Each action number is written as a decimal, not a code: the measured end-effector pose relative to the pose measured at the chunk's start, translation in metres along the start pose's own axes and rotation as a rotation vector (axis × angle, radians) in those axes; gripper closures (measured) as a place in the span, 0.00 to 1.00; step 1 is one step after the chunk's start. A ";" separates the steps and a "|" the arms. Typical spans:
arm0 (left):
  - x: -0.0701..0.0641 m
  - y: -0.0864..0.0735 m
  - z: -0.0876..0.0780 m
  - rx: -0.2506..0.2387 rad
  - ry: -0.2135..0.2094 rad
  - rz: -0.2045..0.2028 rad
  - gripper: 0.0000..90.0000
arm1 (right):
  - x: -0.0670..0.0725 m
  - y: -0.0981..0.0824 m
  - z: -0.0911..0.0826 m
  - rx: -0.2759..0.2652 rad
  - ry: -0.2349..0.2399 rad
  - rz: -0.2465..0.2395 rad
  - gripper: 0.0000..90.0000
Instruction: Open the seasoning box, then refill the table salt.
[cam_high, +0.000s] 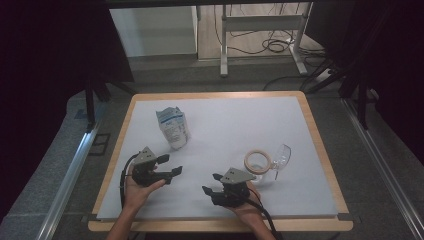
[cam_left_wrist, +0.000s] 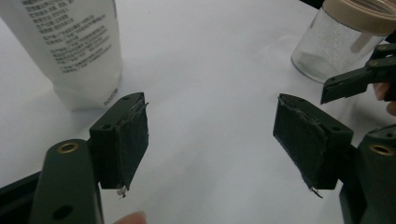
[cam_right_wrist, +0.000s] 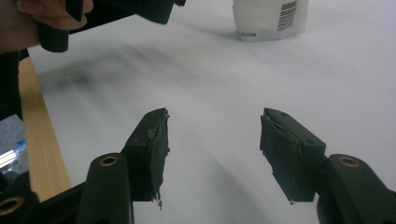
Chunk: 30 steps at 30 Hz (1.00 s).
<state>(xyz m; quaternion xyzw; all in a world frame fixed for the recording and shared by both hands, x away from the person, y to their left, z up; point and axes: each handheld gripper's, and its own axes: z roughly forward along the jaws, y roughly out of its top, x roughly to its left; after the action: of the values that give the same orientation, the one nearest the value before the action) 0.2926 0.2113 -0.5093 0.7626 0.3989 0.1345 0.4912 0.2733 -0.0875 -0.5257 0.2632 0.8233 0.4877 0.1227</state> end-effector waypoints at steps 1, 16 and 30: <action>0.002 0.000 -0.001 -0.001 0.004 -0.002 0.30 | 0.001 0.001 0.003 0.002 0.005 0.004 0.47; 0.016 -0.002 -0.016 -0.033 0.070 -0.033 0.30 | 0.000 0.003 0.005 0.001 0.015 0.007 0.47; 0.060 0.039 -0.004 -0.067 0.154 -0.048 0.43 | -0.001 0.003 0.004 0.002 0.012 -0.001 0.47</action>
<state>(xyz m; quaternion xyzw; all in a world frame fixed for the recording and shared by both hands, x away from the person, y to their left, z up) 0.3475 0.2504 -0.4848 0.7232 0.4492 0.1942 0.4873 0.2770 -0.0840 -0.5254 0.2600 0.8246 0.4886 0.1176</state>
